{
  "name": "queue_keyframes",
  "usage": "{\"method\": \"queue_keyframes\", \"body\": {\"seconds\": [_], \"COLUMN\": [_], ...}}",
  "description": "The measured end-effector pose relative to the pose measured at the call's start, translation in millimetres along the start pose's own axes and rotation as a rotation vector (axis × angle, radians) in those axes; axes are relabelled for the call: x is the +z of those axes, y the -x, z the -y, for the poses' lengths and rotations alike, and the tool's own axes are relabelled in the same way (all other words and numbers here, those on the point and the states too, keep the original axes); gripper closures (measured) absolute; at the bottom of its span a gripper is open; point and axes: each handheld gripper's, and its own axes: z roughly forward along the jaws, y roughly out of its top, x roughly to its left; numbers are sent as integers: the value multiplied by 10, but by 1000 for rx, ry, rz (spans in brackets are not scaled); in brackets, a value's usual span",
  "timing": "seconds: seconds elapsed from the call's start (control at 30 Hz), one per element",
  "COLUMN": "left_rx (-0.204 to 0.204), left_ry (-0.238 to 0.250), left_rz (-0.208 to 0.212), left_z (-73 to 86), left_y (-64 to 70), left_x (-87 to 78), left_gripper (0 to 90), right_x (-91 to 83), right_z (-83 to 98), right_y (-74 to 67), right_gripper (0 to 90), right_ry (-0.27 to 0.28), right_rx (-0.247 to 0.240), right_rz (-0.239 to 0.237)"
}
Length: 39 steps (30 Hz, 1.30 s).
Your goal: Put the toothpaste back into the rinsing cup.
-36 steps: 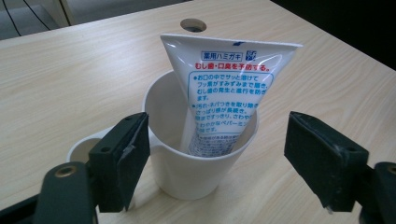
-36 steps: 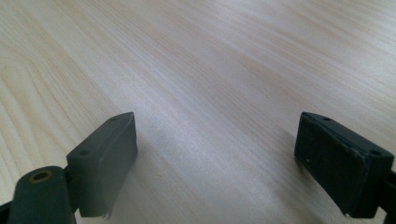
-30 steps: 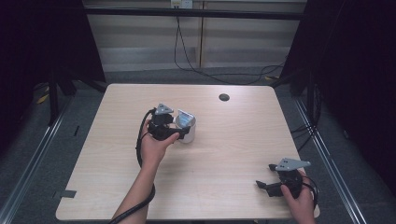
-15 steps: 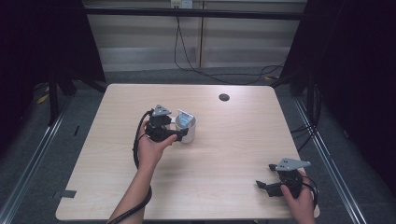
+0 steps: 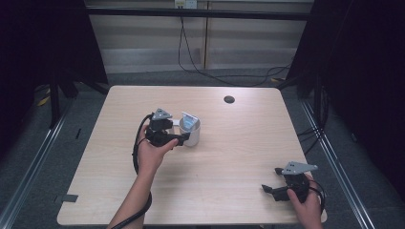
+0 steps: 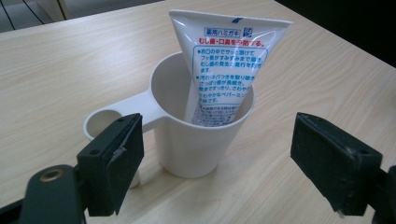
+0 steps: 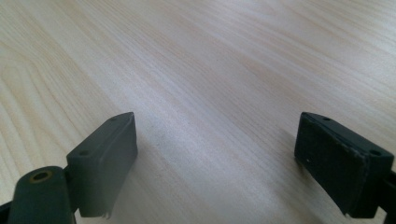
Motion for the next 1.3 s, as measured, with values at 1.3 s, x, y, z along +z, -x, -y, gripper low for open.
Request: {"method": "queue_keyframes", "body": {"seconds": [1.3], "left_rx": [1], "left_ry": [-34], "left_rz": [30], "left_z": [333], "left_y": [-153], "left_x": [-199], "left_gripper": [153], "right_x": [0], "right_z": [0], "right_y": [0], "right_gripper": [128], "right_ry": [0], "right_rx": [-1], "right_rz": [0]}}
